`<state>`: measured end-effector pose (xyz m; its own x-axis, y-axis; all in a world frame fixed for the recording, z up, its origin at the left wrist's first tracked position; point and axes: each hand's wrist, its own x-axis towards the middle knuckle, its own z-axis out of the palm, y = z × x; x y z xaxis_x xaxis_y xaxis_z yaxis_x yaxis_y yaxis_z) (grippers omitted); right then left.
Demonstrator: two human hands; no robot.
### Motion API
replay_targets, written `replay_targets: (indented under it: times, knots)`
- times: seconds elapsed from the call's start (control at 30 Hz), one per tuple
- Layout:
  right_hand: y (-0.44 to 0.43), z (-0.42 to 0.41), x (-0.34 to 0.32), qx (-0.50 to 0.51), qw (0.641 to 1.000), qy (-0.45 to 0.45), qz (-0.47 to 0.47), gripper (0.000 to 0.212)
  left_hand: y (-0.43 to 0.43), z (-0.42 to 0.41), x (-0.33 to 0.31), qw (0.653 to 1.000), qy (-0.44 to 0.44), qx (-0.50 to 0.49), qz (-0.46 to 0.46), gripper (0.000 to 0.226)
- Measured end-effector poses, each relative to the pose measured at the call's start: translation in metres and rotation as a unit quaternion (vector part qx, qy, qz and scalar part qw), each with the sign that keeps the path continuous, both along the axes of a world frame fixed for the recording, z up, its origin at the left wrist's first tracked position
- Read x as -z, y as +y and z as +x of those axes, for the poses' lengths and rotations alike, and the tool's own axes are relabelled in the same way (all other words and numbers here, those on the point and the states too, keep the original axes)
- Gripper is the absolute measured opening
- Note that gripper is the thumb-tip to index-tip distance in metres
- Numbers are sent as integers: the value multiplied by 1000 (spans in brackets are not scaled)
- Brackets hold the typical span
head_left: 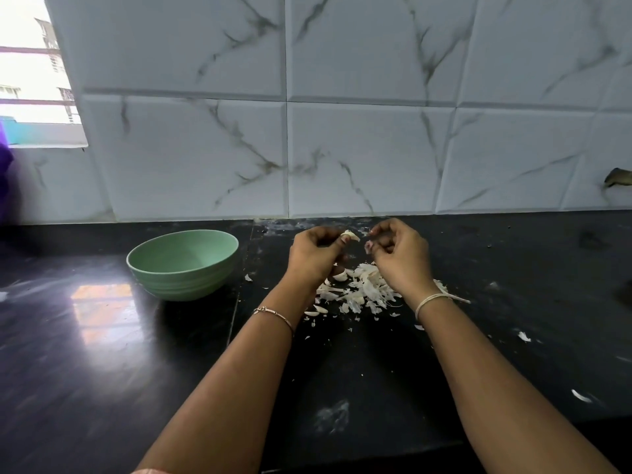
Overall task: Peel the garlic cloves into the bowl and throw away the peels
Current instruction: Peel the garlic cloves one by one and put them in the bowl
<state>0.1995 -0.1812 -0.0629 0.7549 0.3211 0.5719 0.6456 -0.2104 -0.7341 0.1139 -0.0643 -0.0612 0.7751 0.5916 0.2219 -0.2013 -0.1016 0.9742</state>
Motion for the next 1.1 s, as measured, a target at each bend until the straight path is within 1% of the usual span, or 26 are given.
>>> replay_targets:
  times: [0.1,0.17,0.27,0.37,0.5,0.57,0.73,0.9,1.03,1.1]
  knots:
    - [-1,0,-1,0,999,-4,-36,16,-2,-5,-2,999,-11,20,-30,13]
    - [0,-2,-1,7,998,-37,-56,13,-3,-7,-2,999,-17,23,-28,10]
    - [-1,-5,-2,13,995,-86,-40,6,-3,-6,1,1000,-16,8,-9,10]
    - [-1,-11,-4,-12,993,-113,-28,11,-4,-3,3,999,-14,-28,16,11]
    - [-2,-13,-3,-30,984,-165,-67,18,-4,-1,6,990,7,-90,105,15]
    - [-3,-13,-2,-27,979,-185,-75,18,-4,-1,6,988,5,-102,118,16]
    - [-5,-14,-2,3,972,-212,-96,11,-6,-3,3,994,-4,-73,80,10]
    - [-3,-15,-3,12,973,-205,-106,11,-9,-5,4,999,-15,-34,14,12]
    - [-1,-16,-1,-2,976,-184,-115,11,-10,-7,2,999,-32,-7,-34,11]
    - [0,-16,-1,-21,984,-145,-97,9,-10,-8,1,998,-38,5,-55,8]
